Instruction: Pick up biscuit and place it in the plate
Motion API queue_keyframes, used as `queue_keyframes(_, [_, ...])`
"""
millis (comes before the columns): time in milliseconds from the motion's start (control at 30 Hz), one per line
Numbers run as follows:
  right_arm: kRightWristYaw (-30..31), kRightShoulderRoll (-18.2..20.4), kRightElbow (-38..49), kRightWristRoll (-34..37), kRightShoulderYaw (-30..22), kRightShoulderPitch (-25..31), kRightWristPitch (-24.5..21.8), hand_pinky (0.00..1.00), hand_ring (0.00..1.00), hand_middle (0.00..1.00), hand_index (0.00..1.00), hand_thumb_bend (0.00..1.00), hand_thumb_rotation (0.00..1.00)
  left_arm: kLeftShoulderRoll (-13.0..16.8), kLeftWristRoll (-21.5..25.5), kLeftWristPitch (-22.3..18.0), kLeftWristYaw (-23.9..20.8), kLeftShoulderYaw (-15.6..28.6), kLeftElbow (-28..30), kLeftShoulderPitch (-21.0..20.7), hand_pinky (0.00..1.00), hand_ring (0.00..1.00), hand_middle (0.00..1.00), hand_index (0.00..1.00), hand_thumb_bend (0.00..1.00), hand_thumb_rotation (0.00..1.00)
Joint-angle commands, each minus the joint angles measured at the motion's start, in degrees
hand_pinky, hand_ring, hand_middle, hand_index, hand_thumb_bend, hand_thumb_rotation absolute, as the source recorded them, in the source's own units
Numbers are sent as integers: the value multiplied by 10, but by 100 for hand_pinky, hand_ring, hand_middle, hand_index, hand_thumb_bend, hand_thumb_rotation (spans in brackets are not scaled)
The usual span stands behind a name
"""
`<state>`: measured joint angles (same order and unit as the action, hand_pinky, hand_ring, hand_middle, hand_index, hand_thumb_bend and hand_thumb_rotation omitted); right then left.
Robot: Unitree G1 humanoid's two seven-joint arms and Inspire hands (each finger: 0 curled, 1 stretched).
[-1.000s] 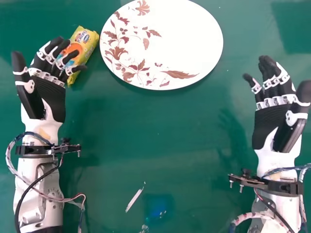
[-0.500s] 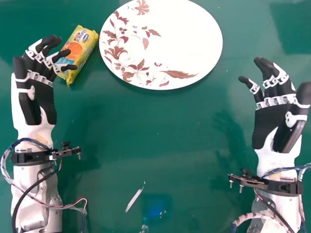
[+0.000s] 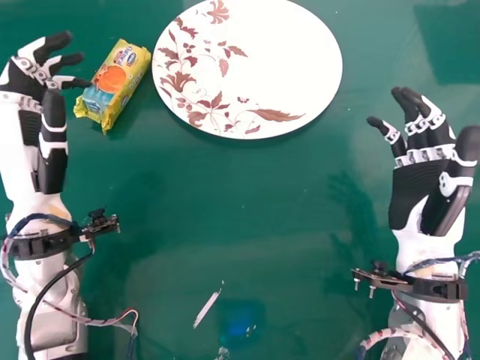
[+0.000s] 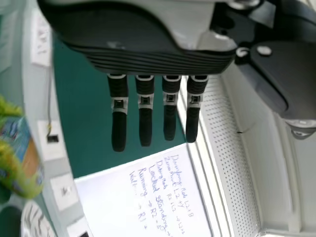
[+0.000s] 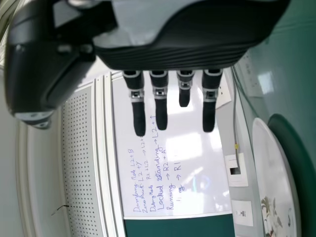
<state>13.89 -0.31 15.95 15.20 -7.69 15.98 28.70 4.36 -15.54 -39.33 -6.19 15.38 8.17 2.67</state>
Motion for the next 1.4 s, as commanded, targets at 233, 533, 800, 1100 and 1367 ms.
queue_keyframes(233, [6, 0, -34, 10, -3, 6, 15, 80, 88, 88, 80, 92, 39, 31, -94, -9, -80, 8, -25, 4, 53, 74, 83, 78, 100, 72])
queue_keyframes(533, [13, -2, -36, 17, -3, 5, 14, 89, 95, 92, 84, 93, 41, 45, -157, 24, -131, -3, -9, 8, 53, 75, 84, 79, 100, 74])
queue_keyframes(800, [16, -1, -29, 30, 3, 5, 0, 97, 100, 100, 88, 100, 51, 53, -177, 109, -102, -19, 47, 27, 64, 85, 92, 95, 100, 76])
queue_keyframes(1100, [20, 0, -29, 34, 4, 7, 4, 100, 100, 100, 89, 100, 53, 59, -199, 208, -64, -33, 110, 45, 100, 100, 100, 100, 100, 78])
queue_keyframes(1367, [8, 2, -20, 26, 0, 10, -3, 100, 100, 100, 90, 100, 49, 76, -215, 272, -29, -41, 143, 57, 100, 100, 100, 100, 100, 78])
